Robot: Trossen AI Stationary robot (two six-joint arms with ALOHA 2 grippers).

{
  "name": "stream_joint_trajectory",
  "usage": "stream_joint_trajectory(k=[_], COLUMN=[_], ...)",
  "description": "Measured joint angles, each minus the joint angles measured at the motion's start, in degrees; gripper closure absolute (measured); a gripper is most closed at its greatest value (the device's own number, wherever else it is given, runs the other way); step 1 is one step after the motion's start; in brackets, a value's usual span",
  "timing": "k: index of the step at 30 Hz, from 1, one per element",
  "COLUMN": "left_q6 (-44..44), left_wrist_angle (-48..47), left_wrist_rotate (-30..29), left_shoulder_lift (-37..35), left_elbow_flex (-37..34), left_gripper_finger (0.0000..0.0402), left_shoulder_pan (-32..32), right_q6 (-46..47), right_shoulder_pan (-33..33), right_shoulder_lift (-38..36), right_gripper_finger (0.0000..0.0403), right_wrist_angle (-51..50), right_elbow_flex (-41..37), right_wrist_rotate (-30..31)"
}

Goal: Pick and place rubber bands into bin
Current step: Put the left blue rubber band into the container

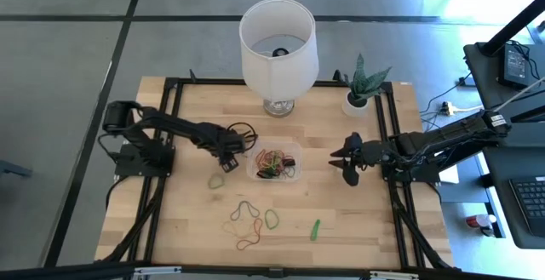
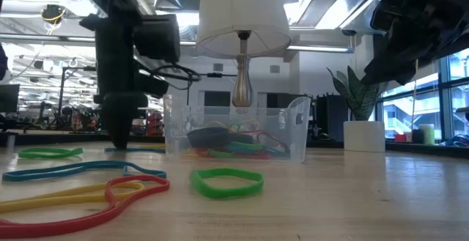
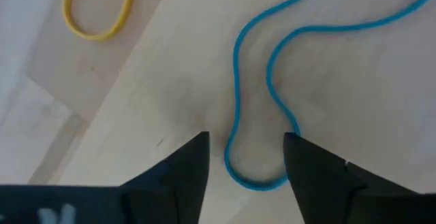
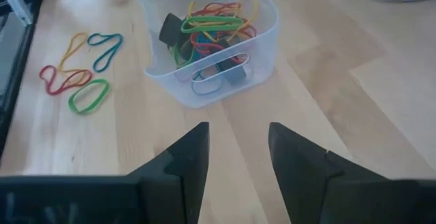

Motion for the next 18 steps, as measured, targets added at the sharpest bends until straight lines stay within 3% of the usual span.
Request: stream_joint_trajectory(k=[4, 6, 9, 13, 18], left_q6=[0.27, 0.25, 0.58, 1.61, -3.02], left_wrist_angle=[-0.38, -0.45, -0.03, -0.87, -9.70], left_wrist_rotate=[1.00, 2.24, 4.01, 4.46, 3.98], left_shoulder_lift=[2.84, 3.27, 3.14, 1.76, -1.36], left_elbow_flex=[0.48, 0.60, 0.54, 0.57, 3.88], left_gripper_finger=[0.0204, 0.0216, 0.0270, 0.0378, 0.0399], left_shoulder_pan=[0.82, 1.16, 1.23, 1.36, -0.58], right_q6=[0.44, 1.29, 1.44, 1.42, 1.44], right_shoulder_pan=[-0.01, -0.01, -0.01, -0.01, -0.01], right_shoulder_lift=[0.00, 0.00, 0.00, 0.00, 0.00], right_gripper_finger=[0.0247, 0.0247, 0.0247, 0.0247, 0.0247], right_wrist_angle=[0.21, 0.23, 0.21, 0.21, 0.21], right_elbow_flex=[0.00, 0.00, 0.02, 0.02, 0.02], right_wrist_rotate=[-0.76, -0.78, -0.75, -0.75, -0.73])
